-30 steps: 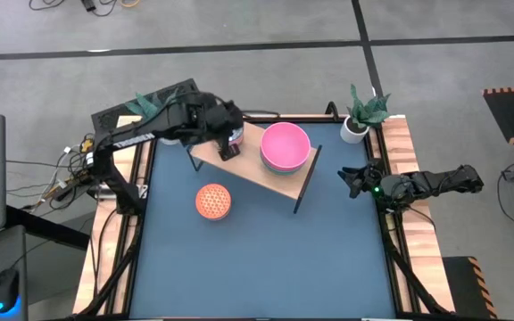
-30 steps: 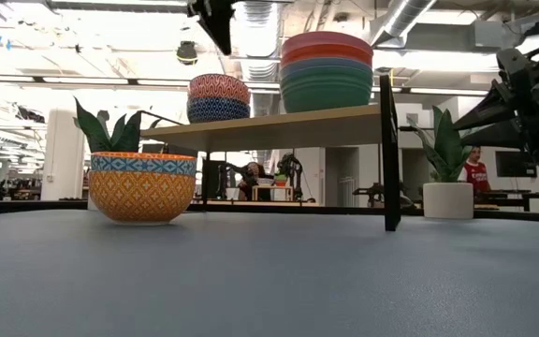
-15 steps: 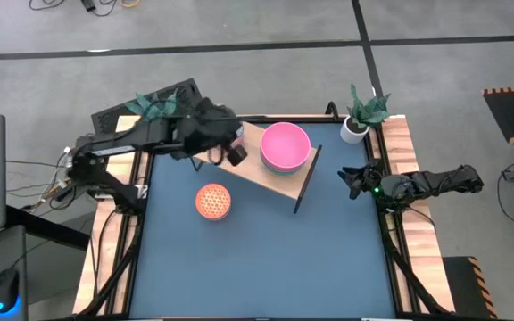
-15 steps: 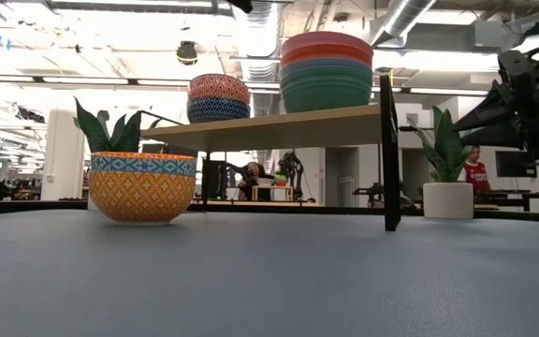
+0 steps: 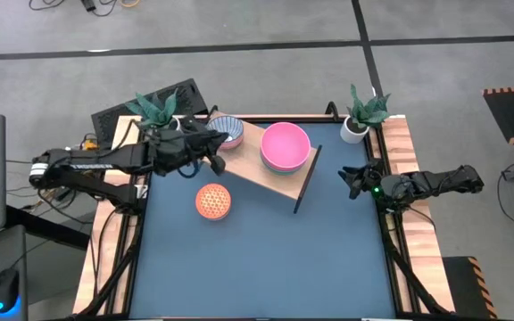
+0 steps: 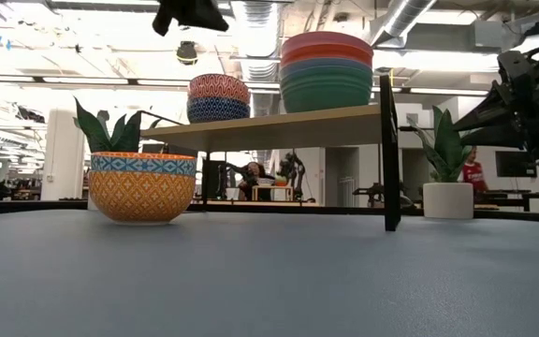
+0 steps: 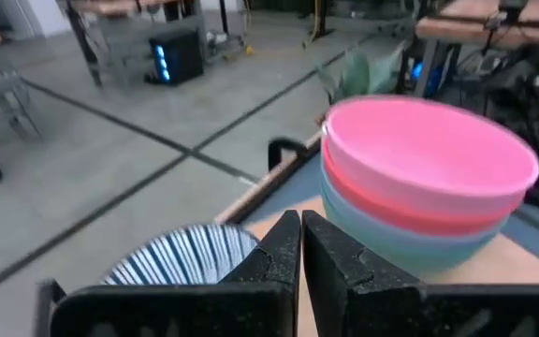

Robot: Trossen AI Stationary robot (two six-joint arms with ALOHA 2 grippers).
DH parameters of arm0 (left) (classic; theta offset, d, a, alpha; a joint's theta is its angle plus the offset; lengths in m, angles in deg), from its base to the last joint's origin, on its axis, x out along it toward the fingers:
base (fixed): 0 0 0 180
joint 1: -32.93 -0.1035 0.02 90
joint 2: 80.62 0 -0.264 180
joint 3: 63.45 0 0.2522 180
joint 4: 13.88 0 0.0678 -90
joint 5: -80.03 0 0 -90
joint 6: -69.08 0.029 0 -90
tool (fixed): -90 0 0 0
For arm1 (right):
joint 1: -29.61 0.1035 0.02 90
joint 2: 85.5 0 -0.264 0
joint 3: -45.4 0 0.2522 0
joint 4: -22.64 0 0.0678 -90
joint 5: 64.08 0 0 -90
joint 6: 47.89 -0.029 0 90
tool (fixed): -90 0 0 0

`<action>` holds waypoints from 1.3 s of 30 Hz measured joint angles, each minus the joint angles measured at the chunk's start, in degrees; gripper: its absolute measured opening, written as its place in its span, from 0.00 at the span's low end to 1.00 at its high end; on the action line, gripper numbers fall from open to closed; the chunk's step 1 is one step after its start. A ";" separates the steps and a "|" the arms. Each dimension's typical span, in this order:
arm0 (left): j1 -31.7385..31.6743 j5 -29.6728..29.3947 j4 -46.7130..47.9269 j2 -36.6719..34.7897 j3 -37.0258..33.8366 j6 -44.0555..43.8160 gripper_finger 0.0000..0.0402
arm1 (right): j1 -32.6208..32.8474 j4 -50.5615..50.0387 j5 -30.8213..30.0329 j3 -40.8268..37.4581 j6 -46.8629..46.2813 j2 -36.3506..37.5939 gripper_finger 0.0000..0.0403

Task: Place and stack bowls onto a shelf
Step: Stack the printed blue bowl onto the yellow bowl on the shelf

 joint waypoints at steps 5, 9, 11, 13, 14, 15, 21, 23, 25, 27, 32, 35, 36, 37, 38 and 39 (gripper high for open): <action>0.90 -1.79 0.37 2.69 -1.82 -3.00 0.00 | 0.02 0.00 0.00 0.00 -0.92 0.00 0.47; 1.35 -5.77 1.21 3.09 -2.48 -3.99 0.00 | 0.02 0.00 0.04 0.00 -1.09 0.00 0.47; 1.32 -6.07 1.51 3.10 -2.48 -4.22 0.00 | 0.02 0.00 0.04 0.00 -1.09 0.00 0.47; 1.32 -6.43 3.37 3.06 -2.46 -5.63 0.00 | 0.02 0.00 0.04 0.00 -1.09 0.00 0.47; 1.32 -6.61 5.01 3.08 -2.46 -6.66 0.00 | 0.02 0.00 0.06 0.00 -1.08 0.00 0.47; 1.32 -6.69 6.67 3.09 -2.46 -7.65 0.00 | 0.02 0.00 0.07 0.00 -1.09 0.00 0.47; 1.32 -8.46 9.15 3.19 -2.46 -9.45 0.00 | 0.02 0.00 0.11 0.00 -1.05 0.00 0.47; 1.24 -8.38 9.27 3.19 -2.46 -9.52 0.00 | 0.02 0.00 0.13 0.00 -1.07 0.00 0.47; 1.31 -8.10 8.04 3.17 -2.46 -9.81 0.00 | 0.02 0.00 0.15 0.00 -1.07 0.00 0.47; 1.85 -8.42 4.79 2.58 -2.46 -8.48 0.00 | 0.02 0.00 0.20 0.00 -1.09 0.00 0.47; 1.84 -14.53 2.85 1.99 -2.32 -4.35 0.00 | 0.02 0.00 0.33 0.00 -1.09 0.00 0.47; 1.15 -13.44 3.76 3.68 -2.37 -4.83 0.00 | 0.02 0.01 0.93 0.00 -1.07 0.00 0.47; 1.06 -12.83 3.74 4.38 -2.37 -4.85 0.00 | 0.02 0.02 1.02 0.00 -1.07 0.00 0.47; 1.08 -12.63 3.62 5.12 -2.37 -4.96 0.00 | 0.02 0.02 1.01 0.00 -1.07 0.00 0.47; 1.10 -12.50 3.38 5.79 -2.39 -5.13 0.00 | 0.02 0.01 1.03 0.00 -1.07 0.00 0.47; 1.21 -12.42 3.01 6.27 -2.39 -5.34 0.00 | 0.02 0.01 1.05 0.00 -1.07 0.00 0.47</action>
